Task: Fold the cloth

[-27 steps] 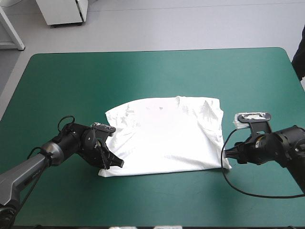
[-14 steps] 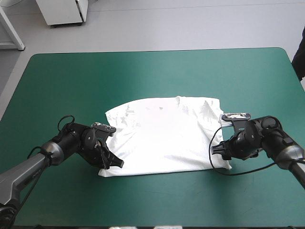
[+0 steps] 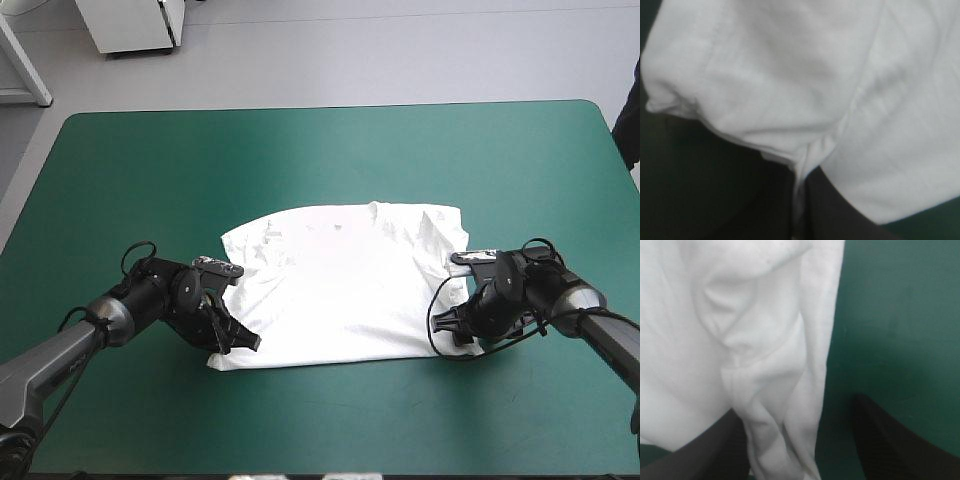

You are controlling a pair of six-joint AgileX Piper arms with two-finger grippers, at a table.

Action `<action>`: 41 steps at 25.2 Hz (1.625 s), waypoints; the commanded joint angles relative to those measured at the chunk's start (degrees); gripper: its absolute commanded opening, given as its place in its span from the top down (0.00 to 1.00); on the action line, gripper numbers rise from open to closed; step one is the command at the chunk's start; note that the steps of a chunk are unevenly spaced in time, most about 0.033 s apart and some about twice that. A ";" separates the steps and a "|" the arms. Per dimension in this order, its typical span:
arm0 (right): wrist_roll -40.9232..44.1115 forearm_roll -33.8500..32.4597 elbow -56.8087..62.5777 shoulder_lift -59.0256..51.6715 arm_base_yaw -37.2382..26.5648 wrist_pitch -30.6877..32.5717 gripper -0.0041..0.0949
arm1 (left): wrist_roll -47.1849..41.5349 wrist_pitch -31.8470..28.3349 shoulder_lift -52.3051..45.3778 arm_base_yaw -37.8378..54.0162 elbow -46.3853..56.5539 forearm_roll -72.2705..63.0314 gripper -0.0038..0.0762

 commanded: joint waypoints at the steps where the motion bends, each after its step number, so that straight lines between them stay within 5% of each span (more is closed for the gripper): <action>1: -1.19 5.27 2.98 0.36 1.11 -0.46 0.59 | -0.10 -8.23 4.23 -0.90 2.62 -6.11 0.96; 7: -2.24 5.49 4.00 0.36 2.74 -0.86 0.97 | -0.10 -8.54 4.23 -0.90 2.50 -6.05 0.96; 21: -1.40 4.68 -2.74 -5.22 2.74 4.81 0.98 | -0.08 2.99 -8.48 -0.90 -3.76 -3.03 0.96; 30: 1.45 -3.46 -15.31 -9.71 2.63 13.06 0.98 | -1.43 12.71 -16.99 -0.90 -15.67 1.79 0.96; 35: 1.86 -5.80 -21.60 -9.59 2.63 10.06 0.98 | -2.87 10.40 -17.25 -0.90 -20.95 6.36 0.96; 41: 4.63 -12.50 -26.40 -9.36 2.63 2.52 0.98 | -5.30 -0.32 -16.87 -0.90 -21.69 10.43 0.96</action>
